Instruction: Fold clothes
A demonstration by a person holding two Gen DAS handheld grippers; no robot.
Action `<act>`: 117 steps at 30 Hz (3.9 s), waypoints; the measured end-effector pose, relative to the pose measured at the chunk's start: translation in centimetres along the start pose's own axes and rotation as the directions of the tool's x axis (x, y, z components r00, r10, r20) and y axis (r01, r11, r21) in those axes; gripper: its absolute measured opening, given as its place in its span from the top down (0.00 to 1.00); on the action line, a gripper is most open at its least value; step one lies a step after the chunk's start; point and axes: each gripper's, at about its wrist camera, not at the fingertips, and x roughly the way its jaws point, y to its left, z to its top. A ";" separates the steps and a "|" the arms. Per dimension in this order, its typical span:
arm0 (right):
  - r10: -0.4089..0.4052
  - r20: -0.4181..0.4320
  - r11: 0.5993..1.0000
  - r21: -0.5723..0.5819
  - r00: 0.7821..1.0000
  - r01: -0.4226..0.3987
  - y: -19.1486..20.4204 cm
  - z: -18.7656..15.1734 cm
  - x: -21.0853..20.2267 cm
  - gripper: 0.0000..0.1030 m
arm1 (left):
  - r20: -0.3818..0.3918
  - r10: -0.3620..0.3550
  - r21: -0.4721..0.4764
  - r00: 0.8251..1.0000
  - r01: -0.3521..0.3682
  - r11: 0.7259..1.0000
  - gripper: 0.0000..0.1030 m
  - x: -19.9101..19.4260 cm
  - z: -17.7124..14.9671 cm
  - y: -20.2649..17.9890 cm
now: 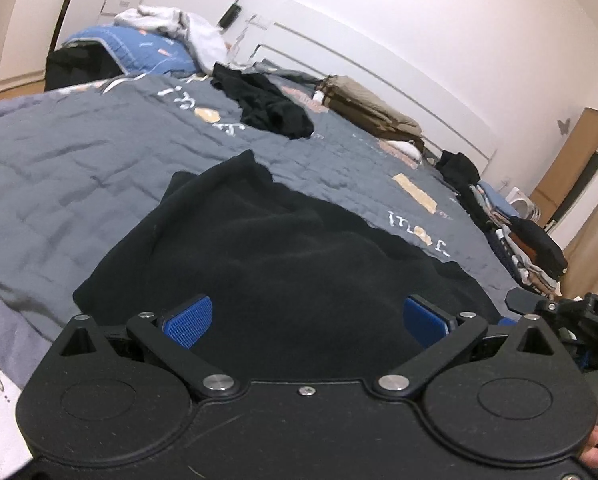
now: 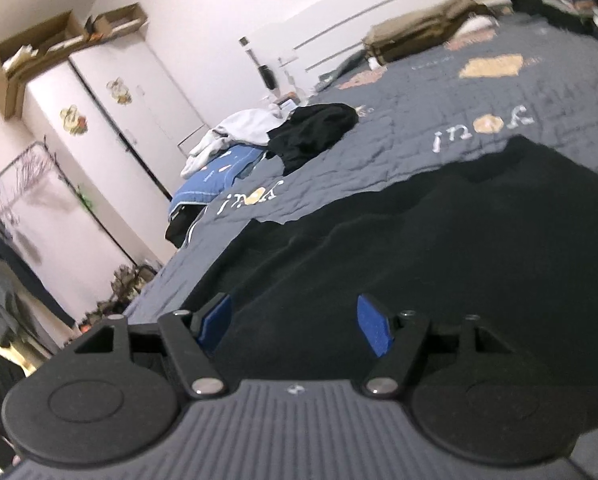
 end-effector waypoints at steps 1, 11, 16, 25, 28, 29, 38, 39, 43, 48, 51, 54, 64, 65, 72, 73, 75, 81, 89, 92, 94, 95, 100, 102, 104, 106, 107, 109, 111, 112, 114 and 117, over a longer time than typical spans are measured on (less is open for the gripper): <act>-0.001 -0.001 1.000 -0.016 1.000 0.001 0.4 -0.1 0.1 0.33 | 0.001 0.006 0.002 1.000 -0.006 1.000 0.00 0.0 0.0 0.1; -0.004 -0.041 0.982 -0.190 0.999 -0.004 4.6 -1.6 1.2 0.33 | -0.001 0.034 0.021 0.999 -0.034 0.999 0.00 0.5 0.0 0.7; -0.003 -0.059 0.971 -0.239 0.998 -0.011 5.8 -2.4 1.4 0.33 | -0.005 0.032 0.009 0.999 -0.032 0.999 0.00 0.7 0.0 0.7; -0.001 -0.060 0.974 -0.228 0.998 -0.013 6.3 -3.0 1.3 0.32 | 0.022 -0.352 -0.190 0.936 0.350 0.917 0.00 0.4 0.5 1.4; -0.007 -0.053 0.979 -0.206 0.999 -0.004 5.7 -3.1 1.3 0.32 | 0.023 -0.424 -0.268 0.905 0.414 0.870 0.00 1.7 0.8 1.4; -0.015 -0.053 0.980 -0.199 0.999 0.004 5.5 -3.1 1.4 0.32 | 0.016 -0.434 -0.282 0.901 0.420 0.862 0.00 2.3 0.8 1.1; -0.060 -0.053 0.984 -0.173 0.997 0.050 3.8 -3.1 1.6 0.32 | -0.086 -0.487 -0.222 0.869 0.460 0.860 0.00 6.2 1.0 -2.9; -0.064 -0.053 0.984 -0.170 0.997 0.054 3.6 -3.1 1.6 0.32 | -0.095 -0.476 -0.201 0.874 0.452 0.869 0.00 6.5 1.1 -3.1; -0.079 -0.052 0.985 -0.158 0.995 0.070 2.7 -2.9 1.6 0.32 | -0.128 -0.366 -0.069 0.922 0.360 0.931 0.00 7.5 1.3 -3.7; -0.100 -0.056 0.986 -0.142 0.993 0.091 1.8 -2.9 1.8 0.32 | -0.204 -0.198 0.071 0.959 0.216 0.974 0.00 10.7 1.2 -4.2; -0.112 -0.063 0.985 -0.139 0.992 0.102 1.2 -2.9 2.0 0.32 | -0.254 -0.161 0.058 0.954 0.181 0.982 0.01 12.3 0.2 -2.8; -0.124 -0.068 0.984 -0.134 0.990 0.114 0.7 -2.9 2.3 0.32 | -0.243 -0.126 0.155 0.962 0.167 0.974 0.00 11.9 -0.4 -3.8; -0.140 -0.071 0.986 -0.101 0.988 0.133 -0.7 -2.2 2.4 0.32 | -0.198 -0.119 0.139 0.973 0.148 0.979 0.00 10.7 0.3 -3.6; -0.141 -0.073 0.986 -0.097 0.987 0.133 -0.8 -2.2 2.4 0.32 | -0.187 -0.114 0.129 0.976 0.140 0.982 0.00 10.4 0.4 -3.4; -0.137 -0.086 0.982 -0.139 0.987 0.125 0.1 -2.5 2.8 0.32 | -0.131 -0.068 0.053 0.989 0.075 0.996 0.00 7.5 0.9 -0.7; -0.135 -0.086 0.982 -0.146 0.987 0.122 0.3 -2.5 2.8 0.32 | -0.118 -0.056 0.037 0.991 0.060 0.997 0.00 7.0 1.0 -0.1; -0.124 -0.087 0.983 -0.145 0.988 0.110 0.6 -2.5 2.8 0.32 | -0.093 -0.033 0.009 0.995 0.034 0.999 0.00 6.0 1.3 1.0; -0.086 -0.080 0.990 -0.116 0.993 0.076 1.2 -2.6 2.6 0.32 | -0.028 0.035 -0.054 0.999 -0.036 0.998 0.00 2.3 1.4 4.0; -0.045 -0.079 0.997 -0.071 0.996 0.039 1.9 -3.0 3.1 0.32 | 0.007 0.121 -0.085 0.993 -0.120 0.989 0.00 -0.5 1.4 6.6; -0.020 -0.098 0.997 -0.073 0.995 0.012 2.5 -3.2 3.5 0.32 | 0.010 0.157 -0.034 0.987 -0.157 0.987 0.00 -1.0 1.2 6.5; -0.009 -0.106 0.997 -0.078 0.994 0.000 3.0 -3.4 3.7 0.32 | 0.017 0.172 -0.003 0.985 -0.172 0.985 0.00 -1.4 0.9 6.3; 0.001 -0.110 0.997 -0.080 0.994 -0.010 3.4 -3.4 3.9 0.32 | 0.020 0.182 0.007 0.983 -0.182 0.983 0.00 -1.5 0.8 6.2; 0.051 -0.147 0.991 -0.115 0.988 -0.068 5.0 -4.2 4.6 0.32 | 0.023 0.197 0.028 0.980 -0.197 0.980 0.00 -1.7 0.6 6.7; 0.043 -0.160 0.986 -0.152 0.986 -0.067 5.6 -4.7 5.1 0.32 | 0.020 0.194 0.021 0.981 -0.195 0.981 0.02 -1.7 0.6 7.1; 0.035 -0.170 0.982 -0.177 0.985 -0.065 6.0 -5.2 5.6 0.32 | 0.018 0.193 0.024 0.981 -0.193 0.981 0.03 -1.7 0.5 7.2; 0.033 -0.187 0.978 -0.195 0.982 -0.070 6.0 -5.6 6.1 0.32 | 0.017 0.191 0.027 0.982 -0.191 0.981 0.03 -1.7 0.4 7.3; 0.029 -0.201 0.977 -0.203 0.979 -0.071 6.0 -5.8 6.3 0.32 | 0.014 0.188 0.023 0.982 -0.189 0.982 0.04 -1.6 0.4 7.4; 0.026 -0.219 0.974 -0.215 0.975 -0.075 6.0 -6.0 6.7 0.32 | 0.007 0.183 0.007 0.983 -0.183 0.983 0.05 -1.3 0.2 7.7; 0.031 -0.231 0.973 -0.216 0.972 -0.083 6.1 -6.2 6.8 0.32 | -0.012 0.170 -0.051 0.985 -0.170 0.984 0.10 -1.0 0.1 8.5; 0.032 -0.235 0.972 -0.217 0.971 -0.085 6.2 -6.2 6.9 0.32 | -0.025 0.163 -0.087 0.986 -0.165 0.982 0.16 -0.7 -0.1 8.9; 0.030 -0.239 0.972 -0.221 0.971 -0.084 6.2 -6.4 6.9 0.32 | -0.051 0.157 -0.151 0.986 -0.163 0.975 0.33 -0.2 -0.3 9.7; 0.025 -0.242 0.972 -0.220 0.970 -0.080 6.1 -6.5 6.9 0.32 | -0.043 0.153 -0.214 0.987 -0.159 0.964 0.59 0.1 -0.5 10.6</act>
